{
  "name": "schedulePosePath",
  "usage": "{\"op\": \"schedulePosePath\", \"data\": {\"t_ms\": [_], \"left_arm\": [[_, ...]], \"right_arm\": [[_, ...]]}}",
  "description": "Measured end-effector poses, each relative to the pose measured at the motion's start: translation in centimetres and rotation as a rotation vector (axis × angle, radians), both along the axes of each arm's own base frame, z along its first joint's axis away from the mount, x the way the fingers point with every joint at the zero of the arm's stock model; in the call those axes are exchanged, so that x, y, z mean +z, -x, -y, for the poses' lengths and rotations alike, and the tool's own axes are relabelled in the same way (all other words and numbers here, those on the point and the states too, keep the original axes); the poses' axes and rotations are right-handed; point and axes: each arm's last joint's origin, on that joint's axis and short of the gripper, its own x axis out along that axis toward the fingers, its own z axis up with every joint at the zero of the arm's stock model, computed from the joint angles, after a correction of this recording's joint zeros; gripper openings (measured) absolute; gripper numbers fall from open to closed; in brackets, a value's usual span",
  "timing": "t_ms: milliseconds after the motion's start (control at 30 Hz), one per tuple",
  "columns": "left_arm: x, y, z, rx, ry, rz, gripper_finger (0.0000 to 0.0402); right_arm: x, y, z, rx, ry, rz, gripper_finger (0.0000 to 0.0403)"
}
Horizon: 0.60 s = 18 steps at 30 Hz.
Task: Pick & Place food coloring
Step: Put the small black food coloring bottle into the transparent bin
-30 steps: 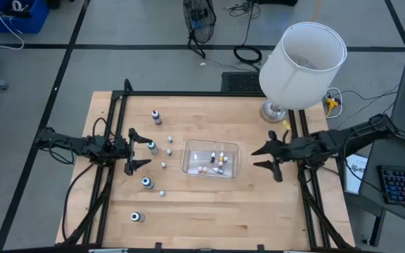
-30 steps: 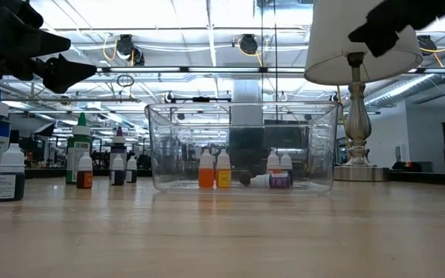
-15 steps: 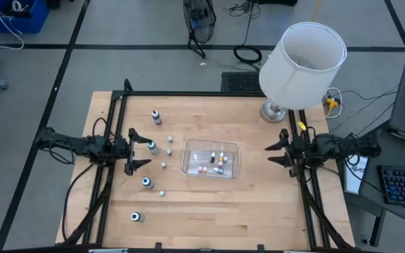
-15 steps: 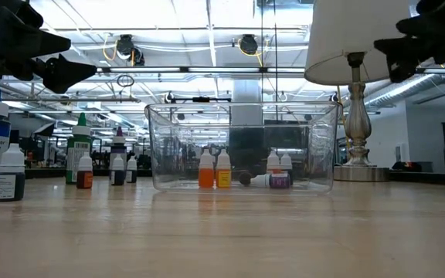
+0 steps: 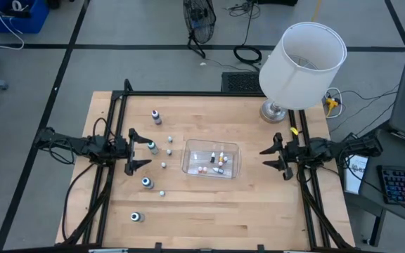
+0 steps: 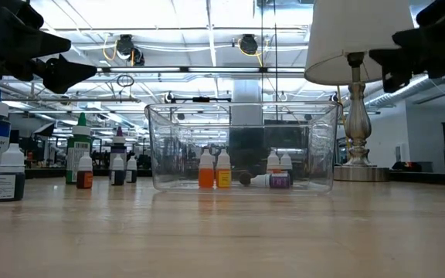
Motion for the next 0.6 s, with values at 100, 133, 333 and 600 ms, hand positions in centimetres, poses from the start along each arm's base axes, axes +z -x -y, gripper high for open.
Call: {"op": "schedulePosePath", "data": {"t_ms": [100, 133, 333, 600], "left_arm": [[-0.02, 0.0, 0.0, 0.0, 0.0, -0.002, 0.039], [-0.02, 0.0, 0.0, 0.0, -0.001, -0.002, 0.039], [-0.01, 0.0, 0.0, 0.0, -0.001, -0.001, 0.039], [-0.01, 0.0, 0.0, 0.0, 0.0, -0.001, 0.039]], "right_arm": [[-0.22, -0.04, -0.01, -0.002, 0.027, -0.015, 0.0169], [-0.25, -0.04, -0.01, -0.002, 0.028, -0.017, 0.0169], [-0.65, -0.07, -0.01, -0.001, 0.015, -0.06, 0.0169], [-0.7, -0.08, -0.01, -0.001, 0.014, -0.065, 0.0169]]}}
